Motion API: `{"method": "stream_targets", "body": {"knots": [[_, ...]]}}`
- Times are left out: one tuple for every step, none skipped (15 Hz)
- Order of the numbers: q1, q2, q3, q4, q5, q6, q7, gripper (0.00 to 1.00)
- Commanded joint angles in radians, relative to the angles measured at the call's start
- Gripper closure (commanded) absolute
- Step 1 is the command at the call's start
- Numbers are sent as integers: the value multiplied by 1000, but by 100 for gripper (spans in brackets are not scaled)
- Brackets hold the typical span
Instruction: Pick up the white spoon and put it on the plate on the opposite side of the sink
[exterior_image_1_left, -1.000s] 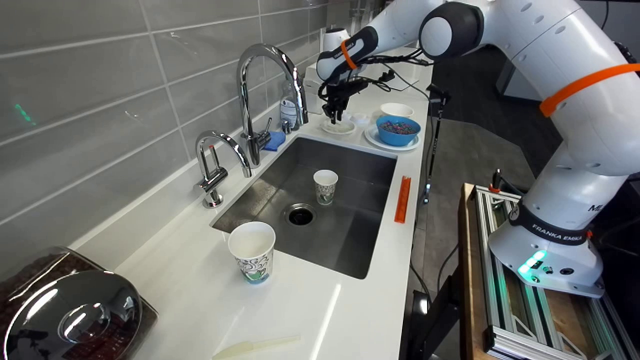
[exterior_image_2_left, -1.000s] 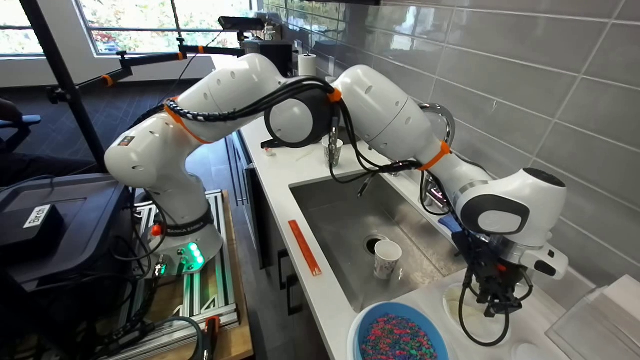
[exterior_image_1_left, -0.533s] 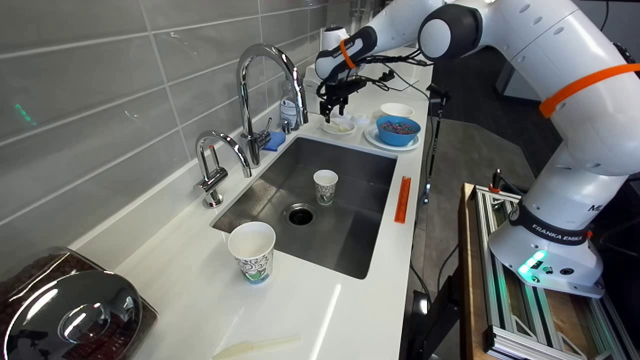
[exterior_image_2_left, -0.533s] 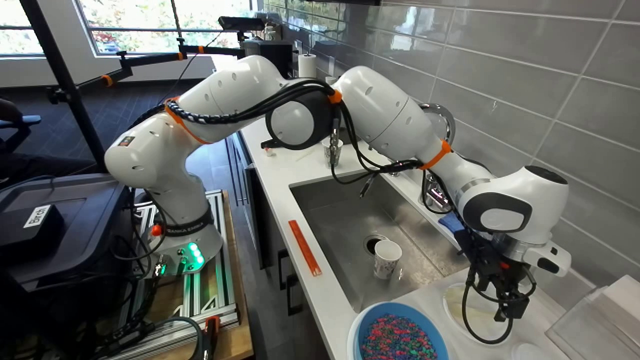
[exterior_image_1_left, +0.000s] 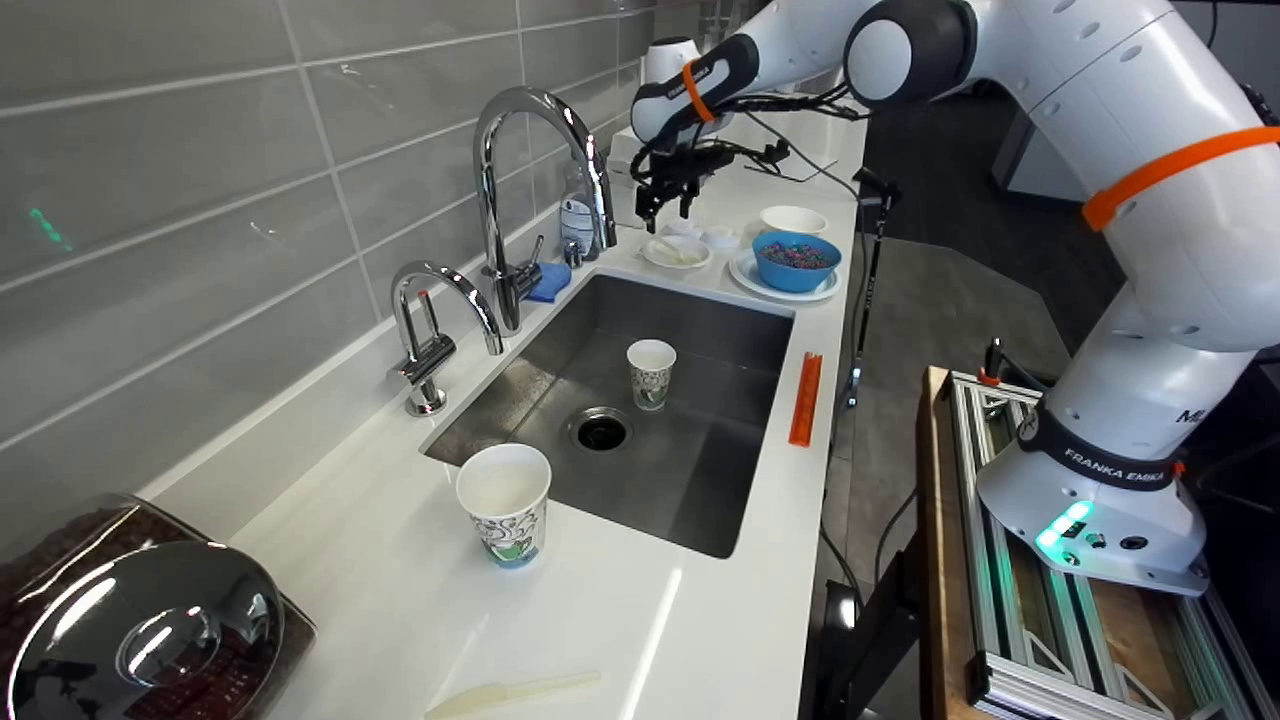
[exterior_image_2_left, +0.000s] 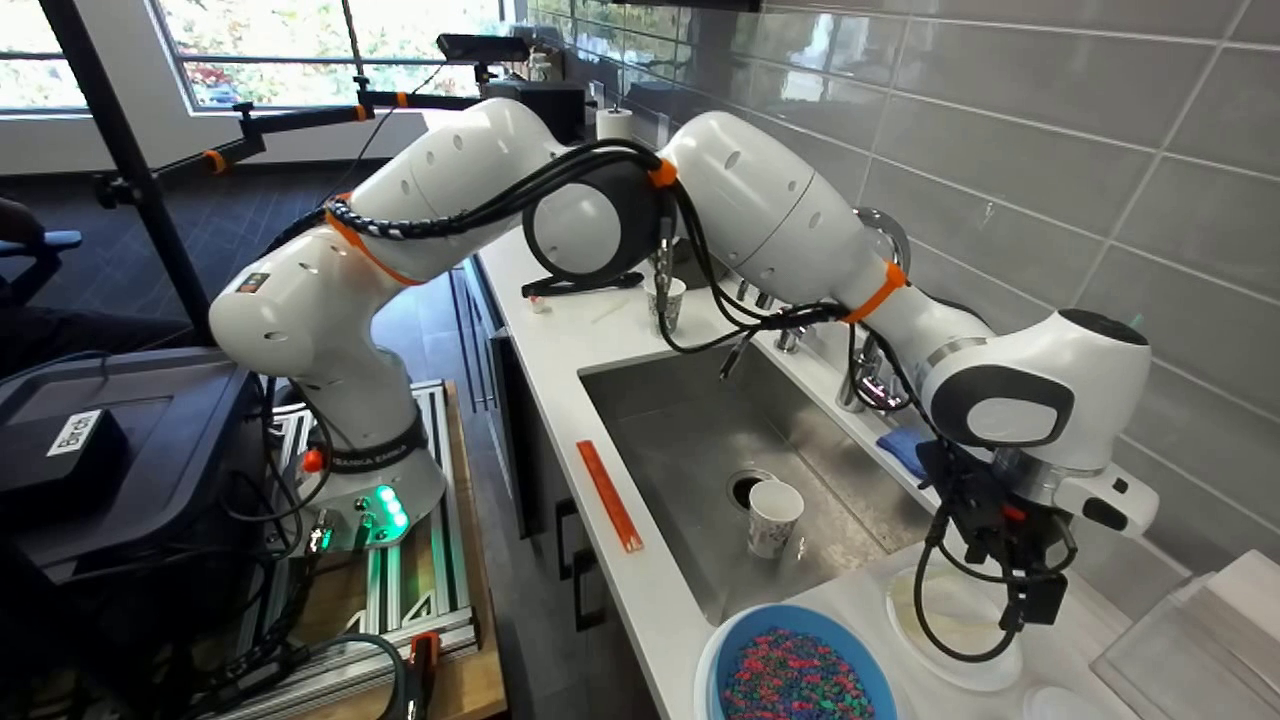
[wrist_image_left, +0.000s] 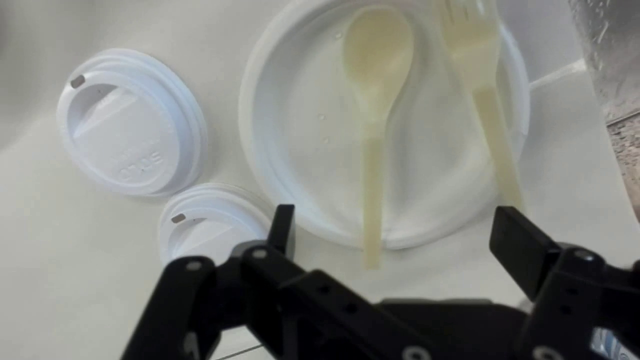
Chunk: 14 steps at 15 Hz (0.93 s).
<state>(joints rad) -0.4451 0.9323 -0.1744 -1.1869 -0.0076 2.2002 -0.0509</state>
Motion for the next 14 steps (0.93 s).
{"method": "stream_targets", "body": {"knots": [[-4, -136, 13, -175, 45, 36, 54, 0], [4, -167, 7, -212, 44, 39, 72, 0], [10, -206, 3, -263, 46, 49, 84, 0], [13, -243, 3, -307, 48, 60, 91, 0], [18, -280, 2, -347, 46, 52, 102, 0], [28, -315, -2, -389, 40, 56, 117, 0], [34, -350, -2, -430, 33, 67, 118, 0], [44, -386, -4, -473, 24, 76, 124, 0], [65, -411, -20, -511, 34, 88, 103, 0], [76, -444, -24, -555, 28, 102, 104, 0], [90, -475, -30, -600, 17, 113, 103, 0], [105, -506, -39, -646, 6, 135, 115, 0], [116, -541, -42, -694, 2, 152, 110, 0], [128, -573, -47, -741, -5, 171, 109, 0]]}}
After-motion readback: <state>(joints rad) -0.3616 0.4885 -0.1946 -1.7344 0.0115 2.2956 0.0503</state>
